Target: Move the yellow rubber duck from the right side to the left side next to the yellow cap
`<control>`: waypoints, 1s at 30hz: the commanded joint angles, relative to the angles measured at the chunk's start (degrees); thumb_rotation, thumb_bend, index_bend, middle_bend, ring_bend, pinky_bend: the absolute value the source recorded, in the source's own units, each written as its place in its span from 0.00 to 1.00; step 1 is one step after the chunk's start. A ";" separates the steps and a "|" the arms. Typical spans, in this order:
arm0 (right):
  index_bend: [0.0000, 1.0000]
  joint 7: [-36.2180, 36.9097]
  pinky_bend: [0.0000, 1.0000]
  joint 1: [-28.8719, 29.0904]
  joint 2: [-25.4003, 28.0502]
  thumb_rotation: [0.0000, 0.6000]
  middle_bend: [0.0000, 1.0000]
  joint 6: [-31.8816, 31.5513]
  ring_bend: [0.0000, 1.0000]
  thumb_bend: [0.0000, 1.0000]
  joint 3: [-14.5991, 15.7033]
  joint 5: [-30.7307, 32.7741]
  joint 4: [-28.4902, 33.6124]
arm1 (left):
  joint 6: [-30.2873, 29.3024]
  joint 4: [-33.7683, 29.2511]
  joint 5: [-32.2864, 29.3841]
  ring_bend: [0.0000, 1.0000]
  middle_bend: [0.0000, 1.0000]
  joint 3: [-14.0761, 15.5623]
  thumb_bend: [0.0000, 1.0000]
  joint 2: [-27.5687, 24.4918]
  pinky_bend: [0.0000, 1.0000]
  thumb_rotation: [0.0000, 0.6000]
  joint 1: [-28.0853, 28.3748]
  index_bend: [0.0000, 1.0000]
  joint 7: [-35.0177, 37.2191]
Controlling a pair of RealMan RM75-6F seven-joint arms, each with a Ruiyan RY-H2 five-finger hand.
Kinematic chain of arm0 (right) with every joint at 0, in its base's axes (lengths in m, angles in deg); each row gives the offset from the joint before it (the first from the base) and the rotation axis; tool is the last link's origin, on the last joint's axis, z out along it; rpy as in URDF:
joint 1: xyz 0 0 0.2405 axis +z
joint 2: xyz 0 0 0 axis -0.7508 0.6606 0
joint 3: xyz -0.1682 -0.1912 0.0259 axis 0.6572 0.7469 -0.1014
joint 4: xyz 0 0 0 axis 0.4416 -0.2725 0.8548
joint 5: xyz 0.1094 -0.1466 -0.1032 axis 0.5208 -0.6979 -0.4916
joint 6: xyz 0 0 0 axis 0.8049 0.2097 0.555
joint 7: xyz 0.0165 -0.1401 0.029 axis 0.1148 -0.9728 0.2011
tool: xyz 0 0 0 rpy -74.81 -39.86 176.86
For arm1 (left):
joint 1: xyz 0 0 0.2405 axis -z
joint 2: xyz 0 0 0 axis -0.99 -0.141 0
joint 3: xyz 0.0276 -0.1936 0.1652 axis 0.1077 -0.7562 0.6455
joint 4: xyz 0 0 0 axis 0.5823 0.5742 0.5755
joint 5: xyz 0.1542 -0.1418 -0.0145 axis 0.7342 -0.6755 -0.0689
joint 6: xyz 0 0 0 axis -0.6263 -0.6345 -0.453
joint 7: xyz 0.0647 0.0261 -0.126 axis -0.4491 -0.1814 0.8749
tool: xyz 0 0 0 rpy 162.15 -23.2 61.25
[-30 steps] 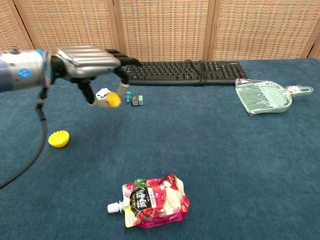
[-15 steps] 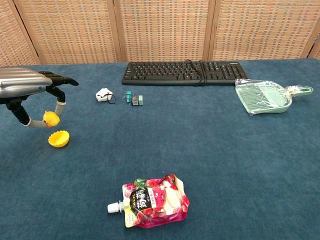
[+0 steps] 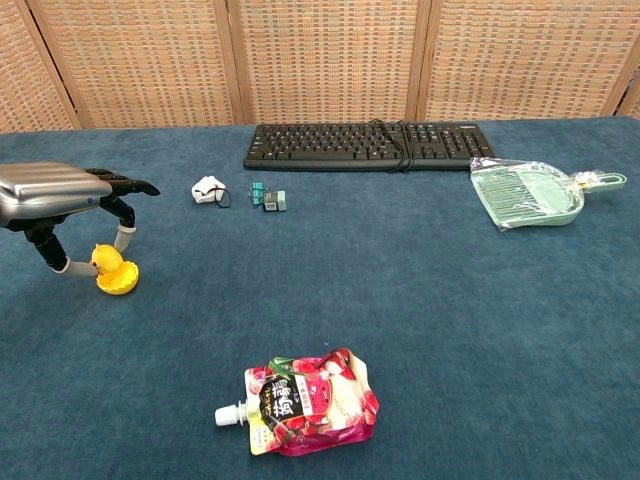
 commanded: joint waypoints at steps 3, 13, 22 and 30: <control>0.00 0.09 0.00 0.06 -0.02 1.00 0.00 0.33 0.00 0.00 -0.04 0.16 -0.06 | 0.76 0.67 -0.17 0.00 0.00 -0.14 0.40 0.58 0.00 1.00 0.04 0.58 -0.61; 0.00 -0.40 0.00 0.02 -0.08 1.00 0.00 0.48 0.00 0.00 -0.16 0.51 0.11 | 1.23 1.32 0.47 0.00 0.00 -0.16 0.40 1.32 0.00 1.00 0.11 0.55 -1.34; 0.00 -0.29 0.00 -0.01 0.10 1.00 0.00 0.58 0.00 0.00 -0.11 0.33 0.31 | 2.05 -0.09 0.12 0.00 0.00 -0.20 0.24 0.41 0.00 1.00 0.06 0.23 -2.28; 0.00 -0.07 0.00 -0.10 0.29 1.00 0.00 0.53 0.00 0.00 0.00 0.03 0.50 | -1.88 -3.50 0.67 0.00 0.00 -1.39 0.13 -1.96 0.00 1.00 -1.24 0.00 -1.70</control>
